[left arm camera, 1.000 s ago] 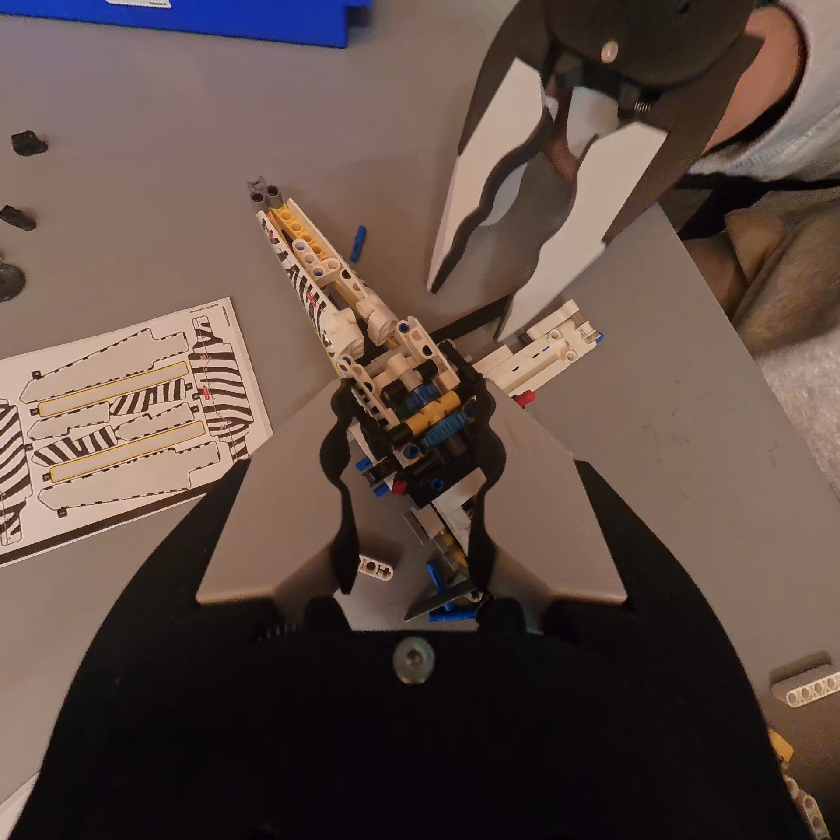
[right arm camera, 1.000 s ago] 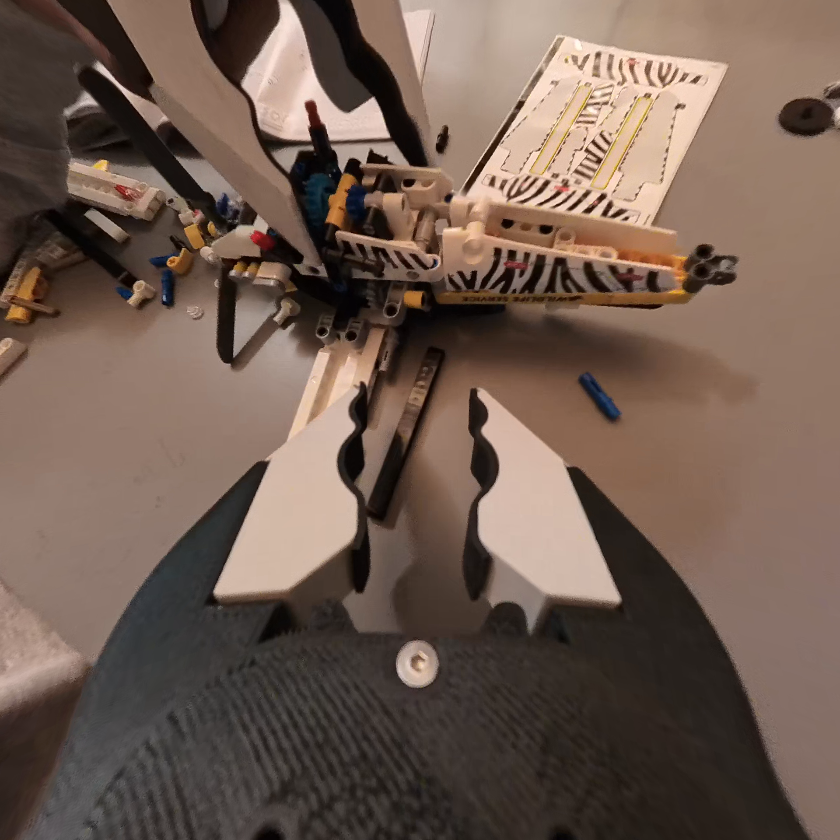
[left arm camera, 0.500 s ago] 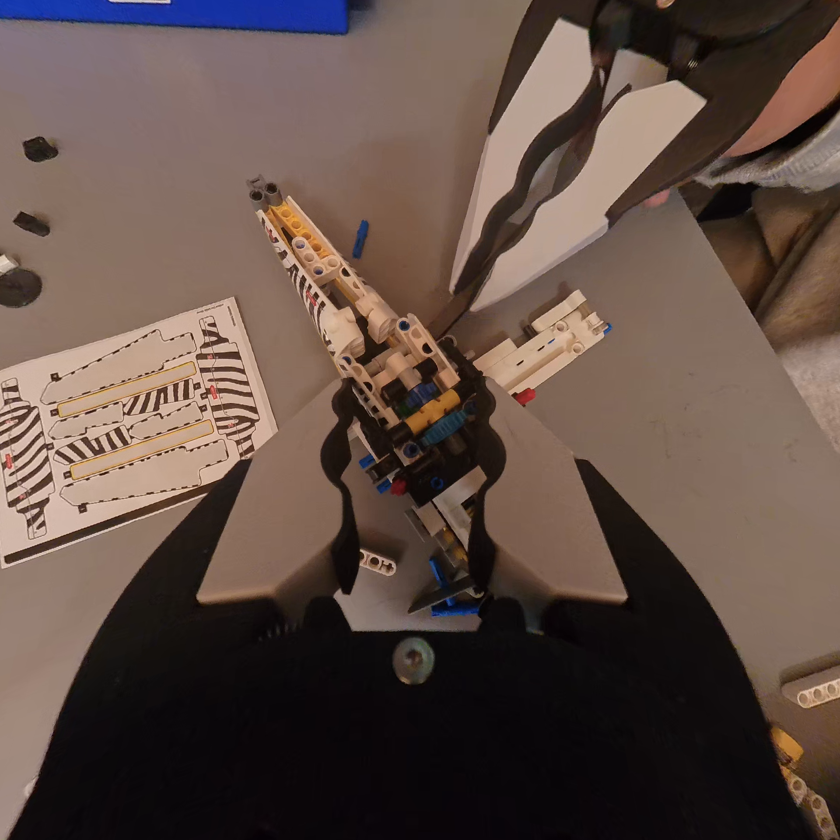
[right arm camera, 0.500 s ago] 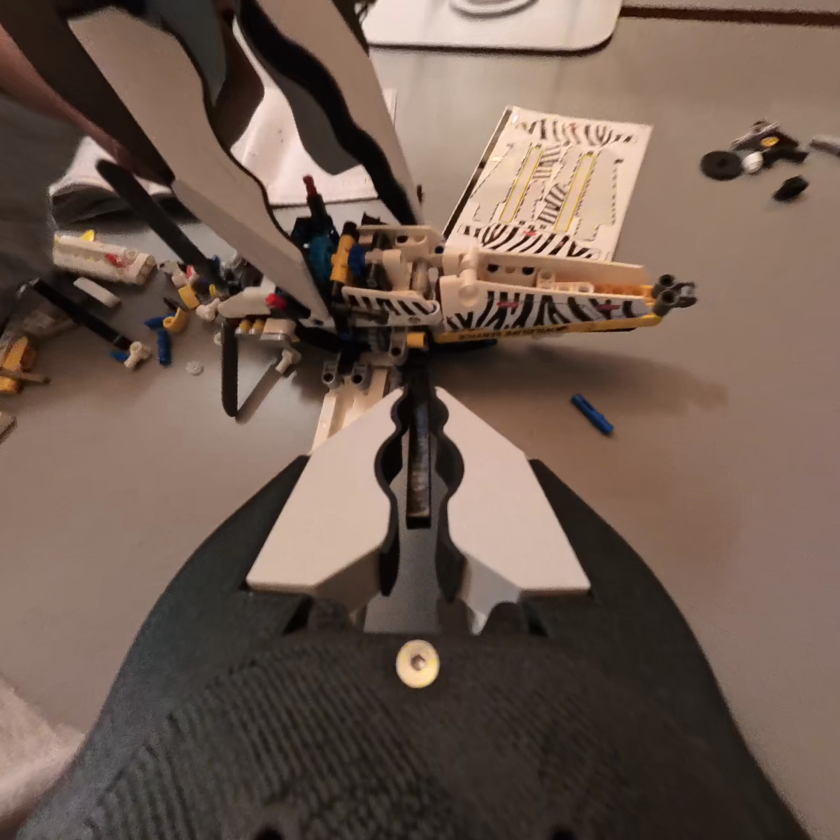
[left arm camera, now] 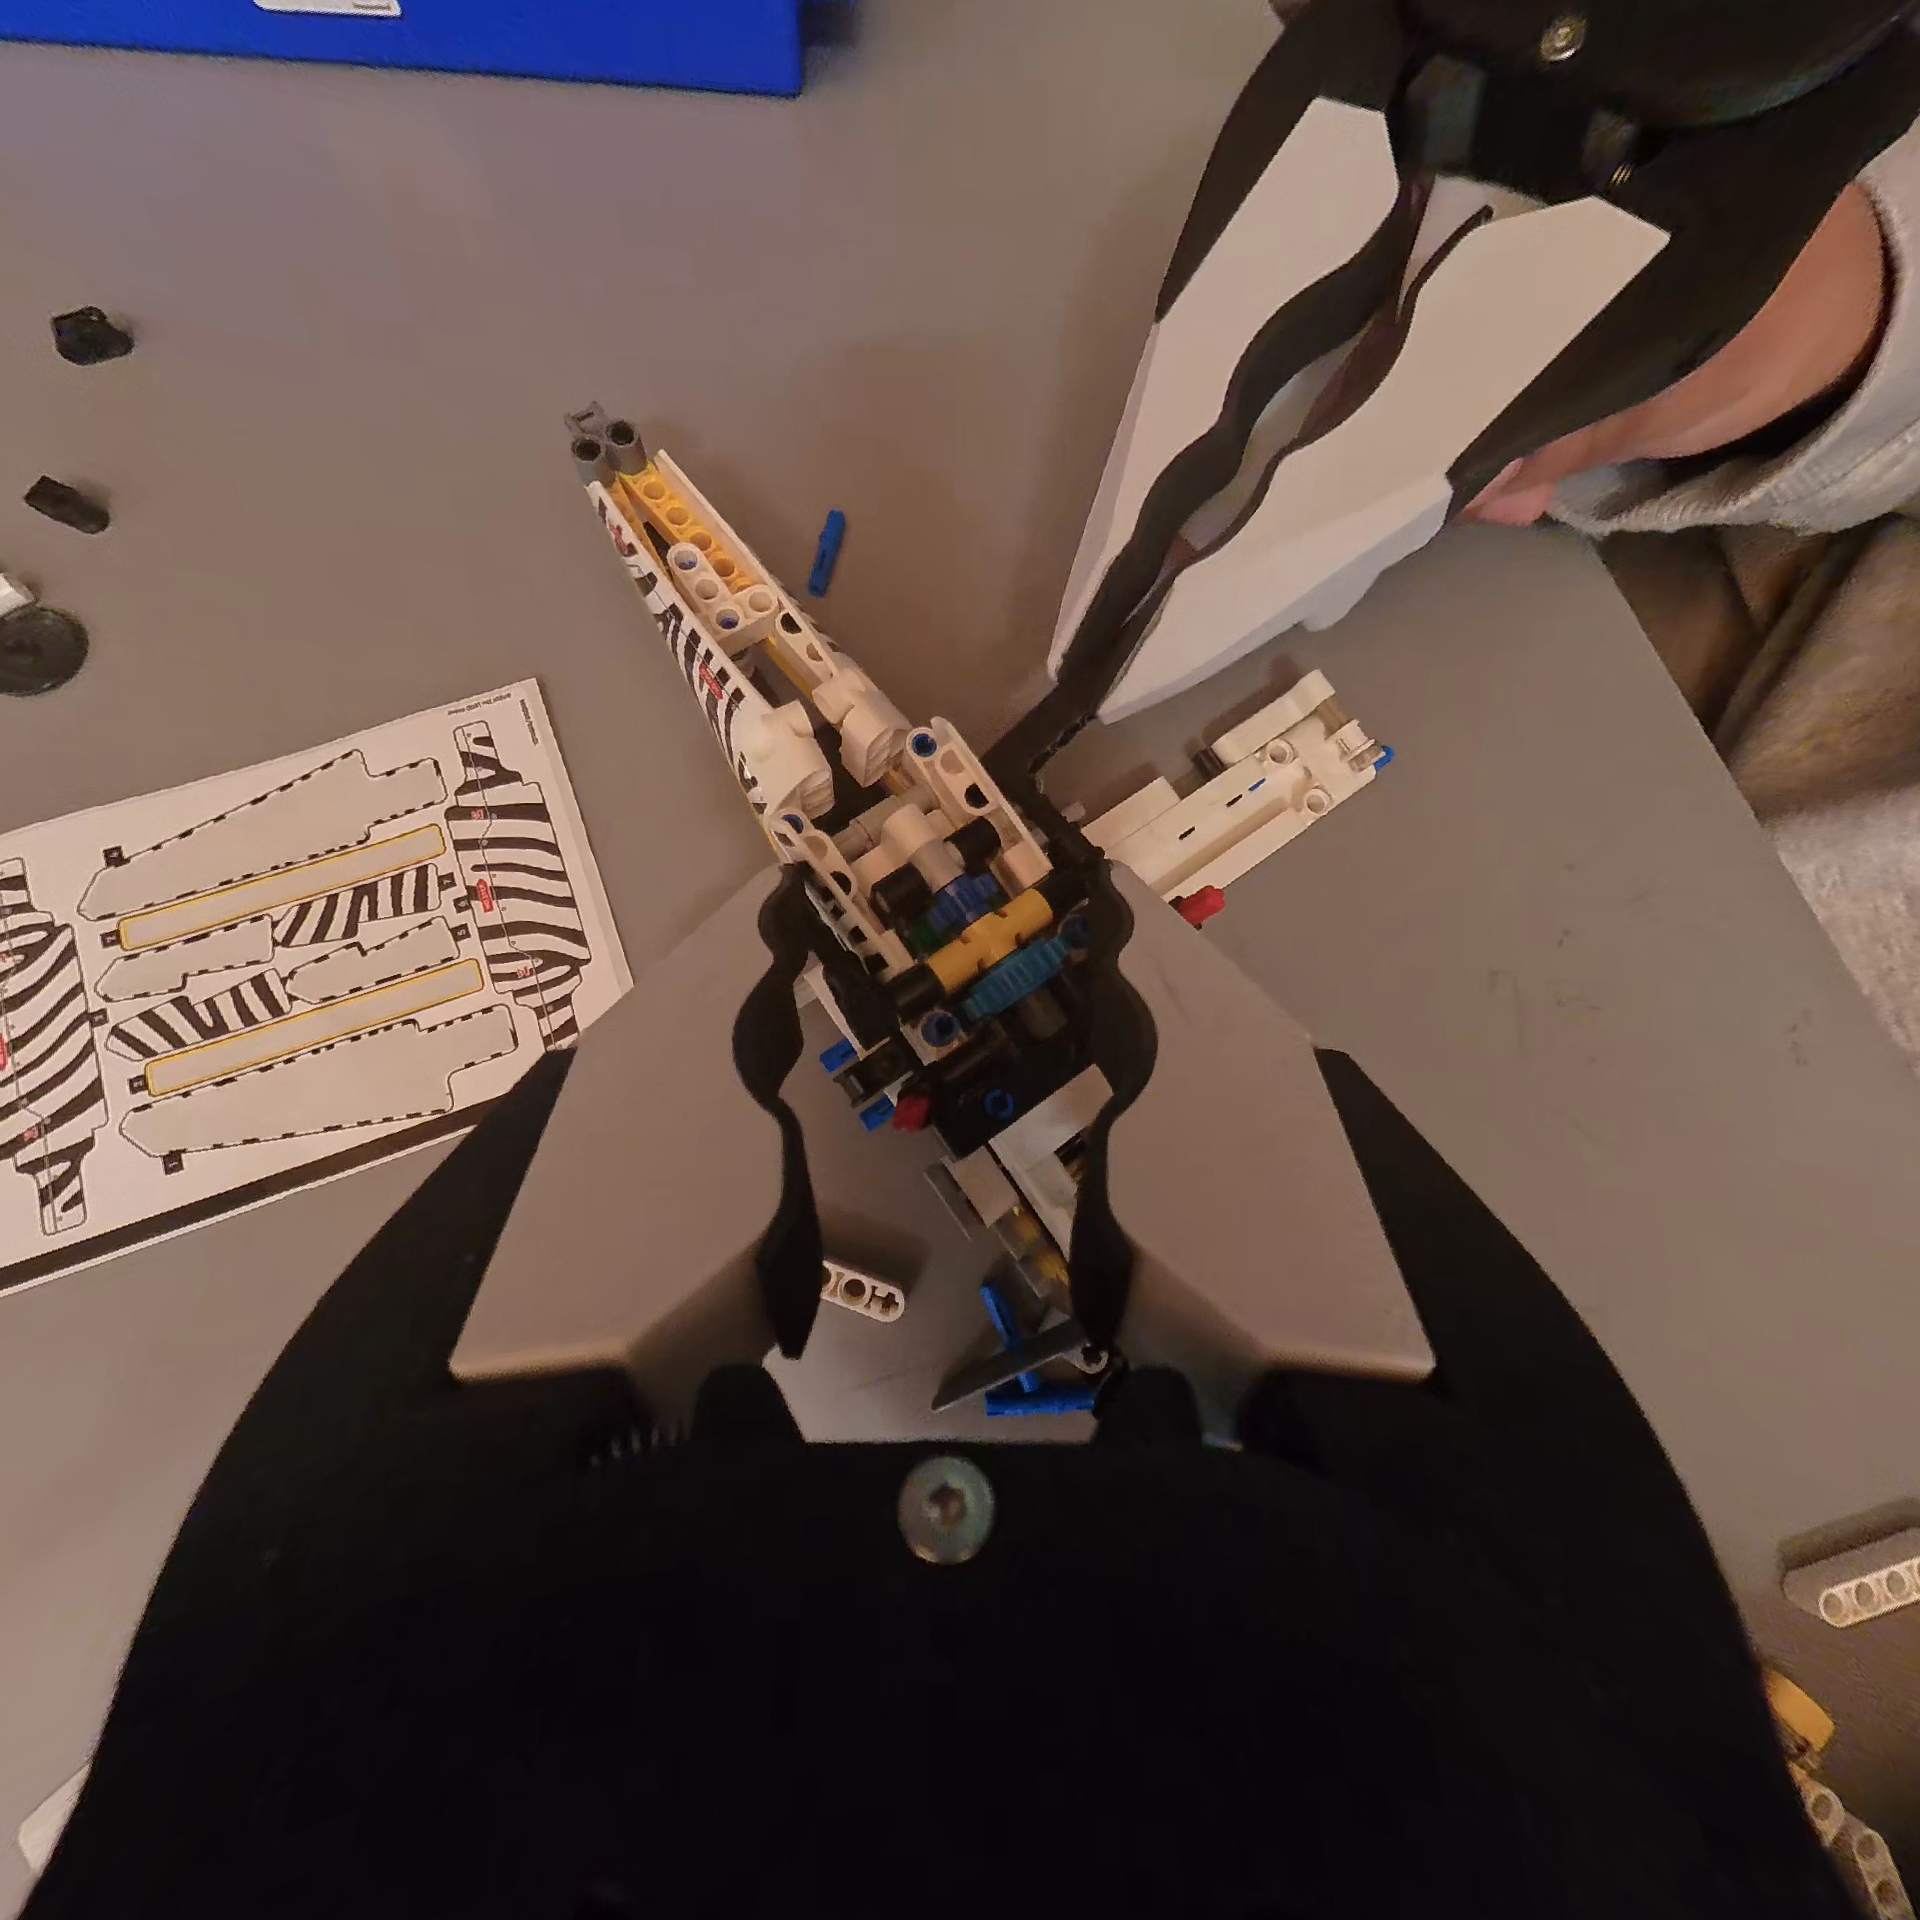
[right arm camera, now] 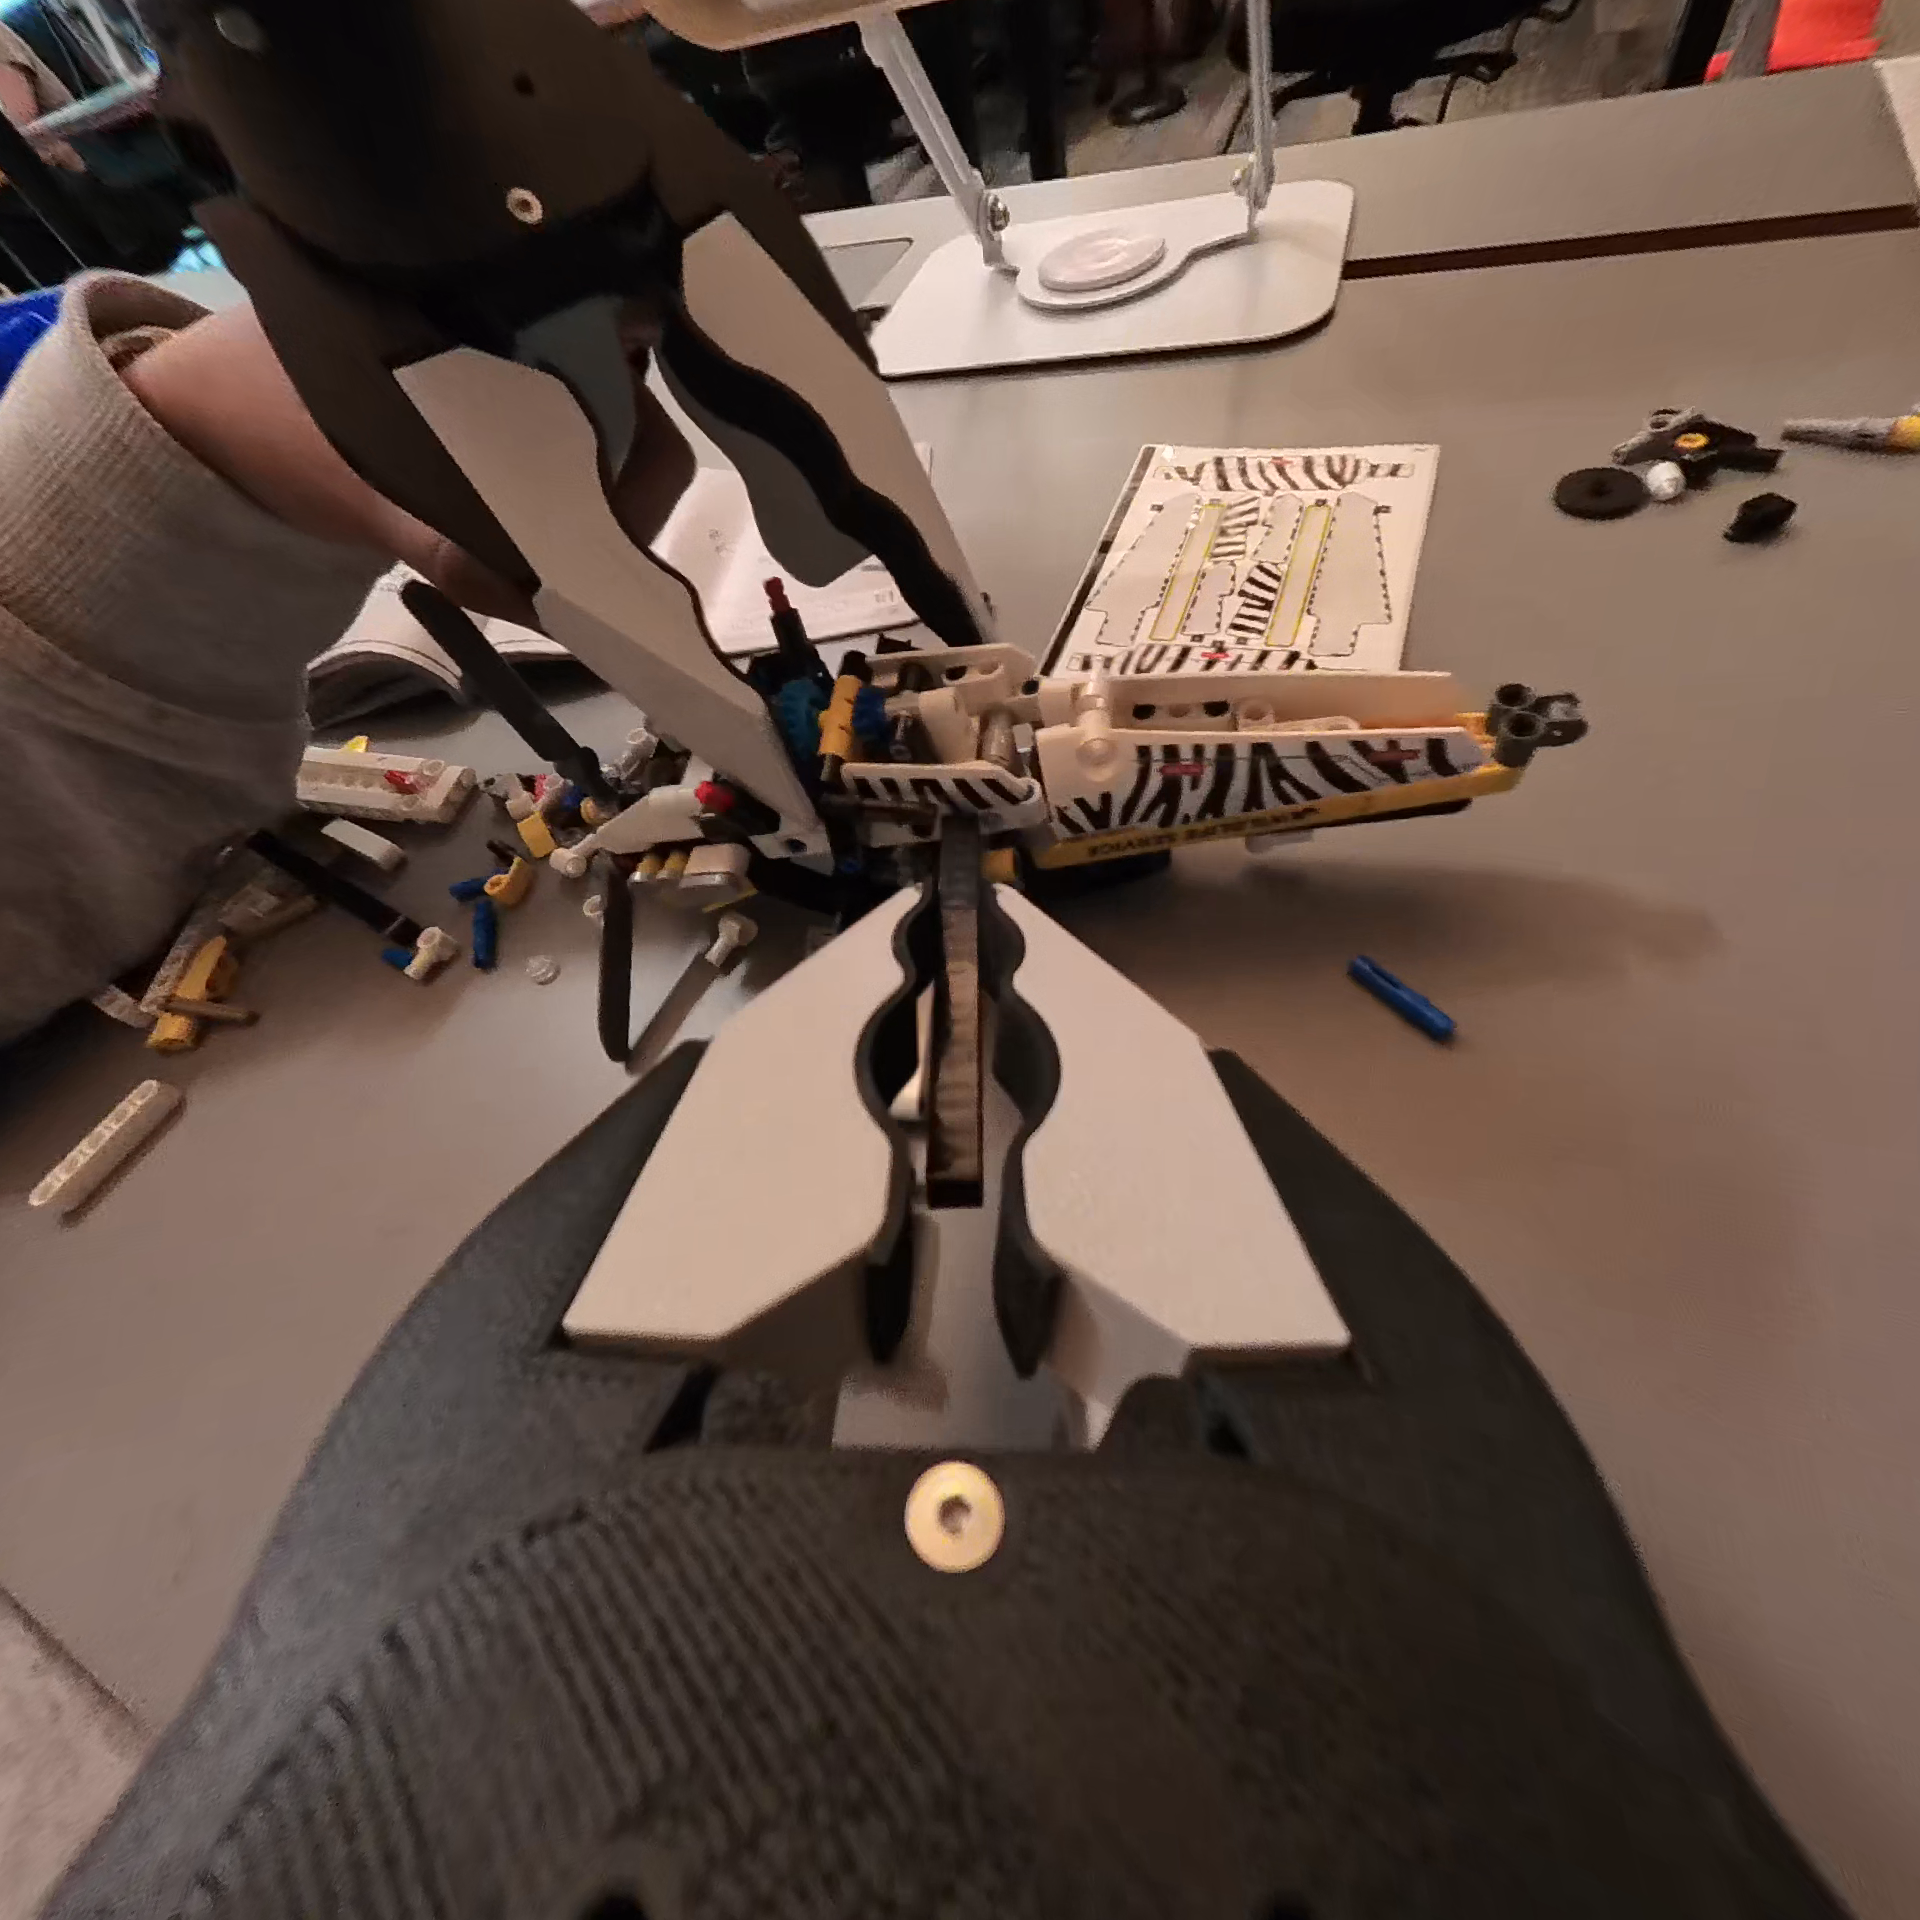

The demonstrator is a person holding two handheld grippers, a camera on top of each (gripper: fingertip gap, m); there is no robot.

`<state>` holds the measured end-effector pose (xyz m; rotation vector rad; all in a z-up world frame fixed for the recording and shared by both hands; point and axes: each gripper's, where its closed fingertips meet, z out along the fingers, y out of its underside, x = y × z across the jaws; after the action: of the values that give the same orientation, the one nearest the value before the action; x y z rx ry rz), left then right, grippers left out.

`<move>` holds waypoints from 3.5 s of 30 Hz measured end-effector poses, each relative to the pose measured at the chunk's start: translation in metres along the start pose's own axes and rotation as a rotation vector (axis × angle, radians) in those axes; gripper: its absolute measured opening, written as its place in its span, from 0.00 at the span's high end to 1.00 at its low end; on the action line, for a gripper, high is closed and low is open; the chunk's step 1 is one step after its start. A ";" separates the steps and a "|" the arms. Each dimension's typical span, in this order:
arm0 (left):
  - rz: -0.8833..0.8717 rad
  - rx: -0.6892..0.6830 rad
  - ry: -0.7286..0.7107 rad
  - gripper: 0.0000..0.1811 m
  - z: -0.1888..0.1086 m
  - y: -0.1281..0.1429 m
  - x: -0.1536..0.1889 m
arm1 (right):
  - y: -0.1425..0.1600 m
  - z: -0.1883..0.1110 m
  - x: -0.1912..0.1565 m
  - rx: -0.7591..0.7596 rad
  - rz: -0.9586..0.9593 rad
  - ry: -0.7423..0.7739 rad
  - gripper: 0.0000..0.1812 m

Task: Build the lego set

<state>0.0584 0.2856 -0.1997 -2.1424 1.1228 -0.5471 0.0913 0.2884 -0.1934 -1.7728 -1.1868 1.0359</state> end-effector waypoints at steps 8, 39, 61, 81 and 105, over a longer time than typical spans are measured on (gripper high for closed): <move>0.007 -0.002 -0.004 0.70 0.000 0.000 0.000 | -0.004 -0.001 -0.001 0.044 0.099 -0.059 0.97; 0.003 0.004 -0.011 0.70 0.001 0.000 -0.002 | 0.021 -0.015 0.022 -0.176 0.017 -0.025 0.97; -0.001 0.004 -0.016 0.70 0.002 -0.001 -0.002 | 0.050 -0.013 0.046 -0.294 -0.120 0.121 0.96; 0.001 0.008 -0.016 0.70 0.002 -0.001 -0.002 | 0.002 0.007 0.002 -0.099 0.060 -0.058 0.97; 0.025 0.022 -0.004 0.70 0.001 -0.001 -0.002 | 0.004 0.007 -0.001 -0.148 -0.158 -0.066 0.97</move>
<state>0.0586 0.2881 -0.1995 -2.1074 1.1351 -0.5414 0.0861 0.2869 -0.1995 -1.7350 -1.4530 0.9406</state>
